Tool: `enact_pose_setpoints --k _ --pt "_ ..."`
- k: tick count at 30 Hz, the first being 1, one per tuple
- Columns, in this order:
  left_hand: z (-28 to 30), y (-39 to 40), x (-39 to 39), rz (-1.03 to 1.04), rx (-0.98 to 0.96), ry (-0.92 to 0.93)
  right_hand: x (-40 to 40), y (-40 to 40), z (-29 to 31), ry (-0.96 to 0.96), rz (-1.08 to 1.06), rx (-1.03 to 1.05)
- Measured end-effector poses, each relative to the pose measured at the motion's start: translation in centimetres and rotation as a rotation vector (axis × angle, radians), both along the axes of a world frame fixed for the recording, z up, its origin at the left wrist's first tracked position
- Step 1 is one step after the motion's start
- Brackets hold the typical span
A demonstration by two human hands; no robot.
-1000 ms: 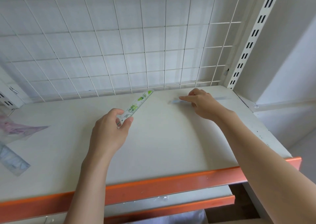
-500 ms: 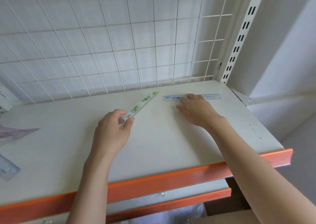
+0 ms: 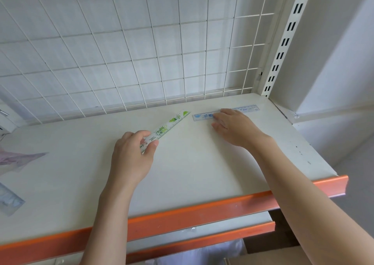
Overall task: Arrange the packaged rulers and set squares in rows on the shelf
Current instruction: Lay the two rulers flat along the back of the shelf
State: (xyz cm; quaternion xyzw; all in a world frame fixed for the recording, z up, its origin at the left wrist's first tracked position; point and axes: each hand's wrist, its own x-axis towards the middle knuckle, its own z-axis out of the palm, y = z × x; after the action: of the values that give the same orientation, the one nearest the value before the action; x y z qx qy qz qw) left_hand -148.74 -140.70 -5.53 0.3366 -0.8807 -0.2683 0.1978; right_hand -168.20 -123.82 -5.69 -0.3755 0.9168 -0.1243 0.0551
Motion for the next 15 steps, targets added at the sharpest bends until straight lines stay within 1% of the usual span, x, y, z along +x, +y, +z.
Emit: enact_pose_setpoints --k 9,15 --pt "0.1 0.1 -0.2 -0.039 0.061 0.015 -0.2 -0.3 0.3 -0.029 0.002 0.007" --pt "0.1 0.3 -0.8 -0.118 0.053 0.025 0.0 0.7 0.4 -0.027 -0.028 -0.052"
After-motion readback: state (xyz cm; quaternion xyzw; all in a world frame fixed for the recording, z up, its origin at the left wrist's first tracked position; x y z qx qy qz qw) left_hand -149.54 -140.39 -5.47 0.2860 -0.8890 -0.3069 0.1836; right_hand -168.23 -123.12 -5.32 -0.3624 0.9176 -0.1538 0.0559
